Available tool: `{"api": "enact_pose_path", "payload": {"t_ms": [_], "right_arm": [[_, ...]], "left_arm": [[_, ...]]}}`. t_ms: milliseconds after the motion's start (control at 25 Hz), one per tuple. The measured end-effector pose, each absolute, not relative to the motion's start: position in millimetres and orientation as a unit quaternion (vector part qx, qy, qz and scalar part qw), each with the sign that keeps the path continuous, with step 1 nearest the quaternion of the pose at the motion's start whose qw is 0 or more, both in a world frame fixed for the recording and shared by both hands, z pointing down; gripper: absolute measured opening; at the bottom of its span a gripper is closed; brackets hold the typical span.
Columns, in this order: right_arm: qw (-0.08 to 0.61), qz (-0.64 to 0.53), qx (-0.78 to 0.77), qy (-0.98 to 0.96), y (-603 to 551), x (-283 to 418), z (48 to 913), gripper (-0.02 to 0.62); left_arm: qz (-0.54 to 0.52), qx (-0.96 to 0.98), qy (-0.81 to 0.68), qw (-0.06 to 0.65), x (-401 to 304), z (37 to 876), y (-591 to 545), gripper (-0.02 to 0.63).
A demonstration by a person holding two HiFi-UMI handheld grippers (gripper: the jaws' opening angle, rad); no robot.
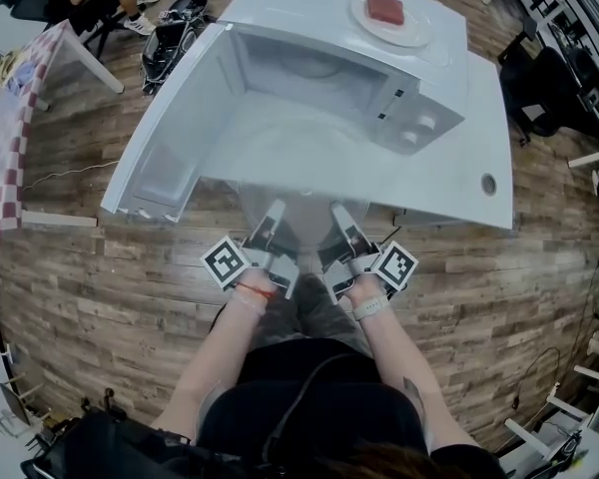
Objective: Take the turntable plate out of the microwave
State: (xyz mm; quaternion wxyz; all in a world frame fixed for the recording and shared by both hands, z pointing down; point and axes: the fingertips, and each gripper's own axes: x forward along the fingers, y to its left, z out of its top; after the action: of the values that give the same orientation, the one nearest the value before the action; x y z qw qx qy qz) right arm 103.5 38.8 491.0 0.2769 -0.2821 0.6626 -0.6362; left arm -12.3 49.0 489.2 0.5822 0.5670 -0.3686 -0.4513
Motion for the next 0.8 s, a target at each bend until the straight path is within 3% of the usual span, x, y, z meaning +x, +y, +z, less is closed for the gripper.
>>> {"api": "enact_pose_path", "payload": {"t_ms": [800], "right_arm": [[0.261, -0.643, -0.264, 0.670, 77.1, 115.0, 493.0, 0.038]], "left_arm": [[-0.463, 0.558, -0.382, 0.574, -0.6, 492.2, 93.3, 0.031]]}}
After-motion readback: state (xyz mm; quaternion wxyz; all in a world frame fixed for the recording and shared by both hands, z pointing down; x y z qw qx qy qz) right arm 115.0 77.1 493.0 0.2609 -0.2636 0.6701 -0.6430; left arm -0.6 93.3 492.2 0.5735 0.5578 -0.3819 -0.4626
